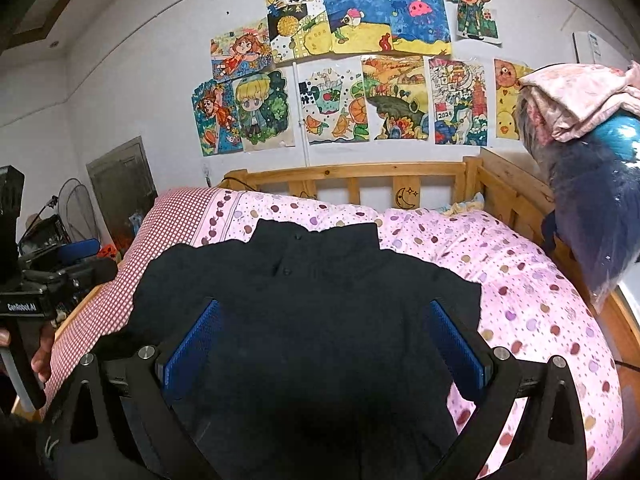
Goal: Fold large clothes
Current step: 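Grasp the jacket hem with the left tool while the right tool grasps it too, then lift the hem with both tools and fold it toward the collar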
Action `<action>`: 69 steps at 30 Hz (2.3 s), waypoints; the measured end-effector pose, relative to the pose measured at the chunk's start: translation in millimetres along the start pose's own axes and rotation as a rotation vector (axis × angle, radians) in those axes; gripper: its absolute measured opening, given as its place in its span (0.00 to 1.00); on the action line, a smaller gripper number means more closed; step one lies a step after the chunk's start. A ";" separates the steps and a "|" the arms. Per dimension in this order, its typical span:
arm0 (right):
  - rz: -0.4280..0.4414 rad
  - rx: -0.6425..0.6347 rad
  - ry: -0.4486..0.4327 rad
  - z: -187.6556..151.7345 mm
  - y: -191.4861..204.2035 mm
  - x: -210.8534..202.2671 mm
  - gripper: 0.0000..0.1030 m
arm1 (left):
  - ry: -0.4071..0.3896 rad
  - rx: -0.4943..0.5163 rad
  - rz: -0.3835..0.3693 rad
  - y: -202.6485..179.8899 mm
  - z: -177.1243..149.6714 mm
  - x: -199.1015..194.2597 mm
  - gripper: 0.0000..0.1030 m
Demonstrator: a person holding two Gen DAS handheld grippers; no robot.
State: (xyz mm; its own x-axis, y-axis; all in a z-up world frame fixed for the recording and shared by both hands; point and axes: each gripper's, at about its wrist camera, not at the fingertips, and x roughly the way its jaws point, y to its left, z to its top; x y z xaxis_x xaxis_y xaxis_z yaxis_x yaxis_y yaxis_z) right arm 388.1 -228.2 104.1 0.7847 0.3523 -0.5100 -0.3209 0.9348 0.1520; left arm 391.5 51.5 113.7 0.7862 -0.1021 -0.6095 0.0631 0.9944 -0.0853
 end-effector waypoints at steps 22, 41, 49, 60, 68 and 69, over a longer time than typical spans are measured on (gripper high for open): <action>0.129 0.349 0.305 65.9 -75.1 278.4 0.79 | 0.222 -0.330 -0.009 113.5 90.6 252.1 0.91; 0.146 0.469 0.287 47.0 -78.9 336.2 0.11 | 0.142 -0.345 -0.098 105.0 79.4 252.5 0.09; 0.133 0.306 0.206 56.3 -76.3 247.8 0.08 | 0.127 -0.237 -0.150 83.4 63.5 184.6 0.08; 0.097 0.302 0.260 1.9 -87.5 222.2 0.07 | 0.238 -0.044 -0.058 56.0 -0.8 188.2 0.07; 0.148 0.332 0.272 -5.7 -94.2 221.6 0.07 | 0.205 0.040 -0.019 47.7 -3.4 175.9 0.07; 0.140 0.327 0.258 -1.2 -94.7 215.0 0.07 | 0.203 0.044 -0.017 47.4 -3.5 174.9 0.07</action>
State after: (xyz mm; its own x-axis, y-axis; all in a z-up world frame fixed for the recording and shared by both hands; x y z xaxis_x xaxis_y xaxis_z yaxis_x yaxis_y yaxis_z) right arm 586.5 -241.0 -21.0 0.5737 0.4930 -0.6540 -0.1971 0.8582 0.4740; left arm 529.9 80.7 0.2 0.6450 -0.1185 -0.7549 0.1059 0.9922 -0.0652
